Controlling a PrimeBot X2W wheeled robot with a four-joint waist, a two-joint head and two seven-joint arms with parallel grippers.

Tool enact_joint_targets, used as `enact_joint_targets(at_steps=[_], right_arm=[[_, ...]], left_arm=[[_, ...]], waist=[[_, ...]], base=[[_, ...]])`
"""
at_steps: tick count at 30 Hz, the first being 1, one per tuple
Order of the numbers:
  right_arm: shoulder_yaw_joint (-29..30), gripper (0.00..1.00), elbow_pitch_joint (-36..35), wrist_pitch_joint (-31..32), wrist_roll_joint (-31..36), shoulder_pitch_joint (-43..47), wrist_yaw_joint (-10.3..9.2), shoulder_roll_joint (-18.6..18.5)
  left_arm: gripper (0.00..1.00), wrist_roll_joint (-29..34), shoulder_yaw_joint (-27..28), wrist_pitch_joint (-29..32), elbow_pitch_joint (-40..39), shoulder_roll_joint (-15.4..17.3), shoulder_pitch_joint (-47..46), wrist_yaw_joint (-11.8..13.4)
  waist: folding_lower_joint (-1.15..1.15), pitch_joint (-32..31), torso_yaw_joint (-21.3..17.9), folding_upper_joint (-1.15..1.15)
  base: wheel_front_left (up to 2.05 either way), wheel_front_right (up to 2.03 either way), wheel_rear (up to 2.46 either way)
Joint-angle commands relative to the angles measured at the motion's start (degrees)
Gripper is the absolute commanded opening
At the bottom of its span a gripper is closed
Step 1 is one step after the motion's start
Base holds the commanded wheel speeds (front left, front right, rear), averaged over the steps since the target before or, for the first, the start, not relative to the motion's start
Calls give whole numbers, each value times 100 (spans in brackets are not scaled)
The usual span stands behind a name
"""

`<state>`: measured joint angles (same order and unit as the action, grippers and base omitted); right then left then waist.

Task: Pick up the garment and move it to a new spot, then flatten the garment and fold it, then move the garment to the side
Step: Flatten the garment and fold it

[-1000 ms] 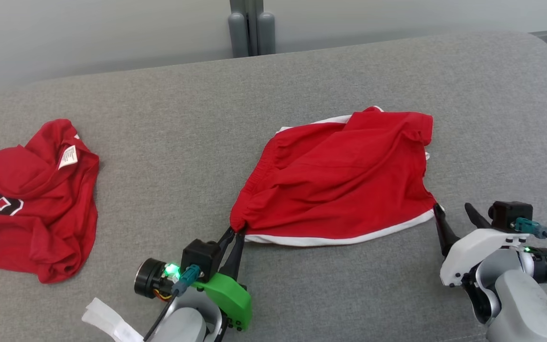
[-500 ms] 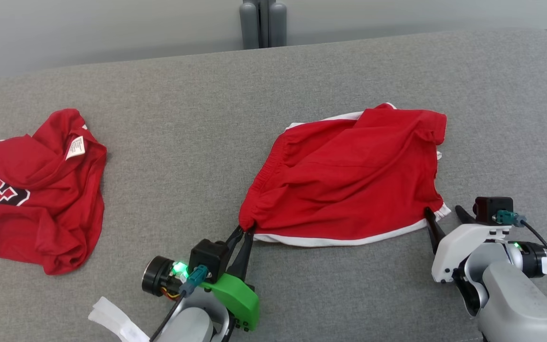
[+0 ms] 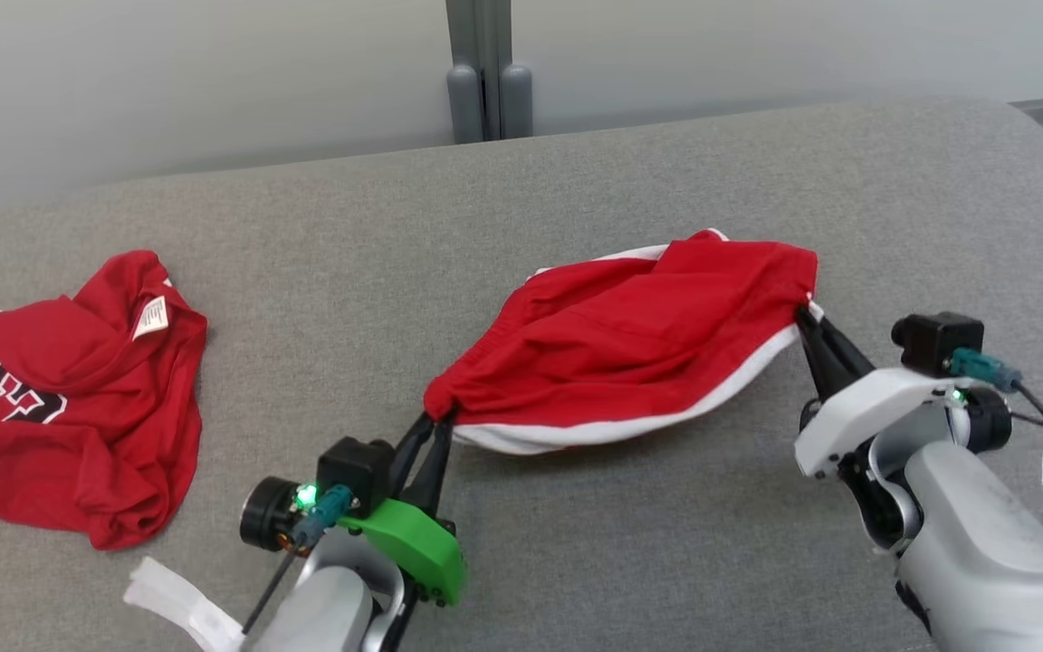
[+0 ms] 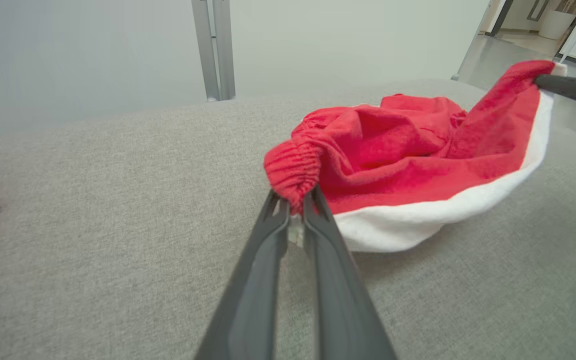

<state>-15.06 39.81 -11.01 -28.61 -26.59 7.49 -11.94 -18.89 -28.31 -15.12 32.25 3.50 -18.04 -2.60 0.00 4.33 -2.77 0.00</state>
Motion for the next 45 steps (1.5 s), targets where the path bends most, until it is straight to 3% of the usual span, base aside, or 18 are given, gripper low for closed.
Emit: enact_joint_targets(at_steps=[1,6,14,20,29,36,41,45], right_arm=[[-59,0,-256,35,-99,-103,-1,-143],[-151,0,-1202,310,-379,-325,0,-323],[49,0,-2345,856,-540,-926,0,-204],[460,0,-2854,1237,-328,-1072,0,66],[1520,0,-3386,2028,587,-616,0,690],[1898,0,-3266,2524,1125,-882,0,863],[1895,0,-2639,2479,1158,-1918,0,896],[1894,0,-1837,2032,1335,-3096,0,895]], left_arm=[[0,-48,63,-4,-49,97,-241,-61],[0,-258,247,126,-195,234,-793,-228],[0,-877,716,854,-622,316,-1894,-324],[0,-1179,1054,1217,-1019,323,-2299,-48],[0,-1440,1176,1615,-1703,277,-1927,288],[0,-1640,1213,2084,-1641,277,-2177,380],[0,-1819,1341,2551,-1161,320,-3169,416],[0,-1655,1345,2559,-433,409,-4309,320]], waist=[[0,-223,-111,0],[0,-507,-153,0],[0,-827,-217,0],[0,-999,-218,0],[0,-946,-134,0],[0,-426,-188,0],[0,582,-335,0],[0,1361,-379,0]], base=[[0,0,0],[0,0,0],[0,0,0],[0,0,0],[0,0,0],[0,0,0],[0,0,0],[0,0,0]])
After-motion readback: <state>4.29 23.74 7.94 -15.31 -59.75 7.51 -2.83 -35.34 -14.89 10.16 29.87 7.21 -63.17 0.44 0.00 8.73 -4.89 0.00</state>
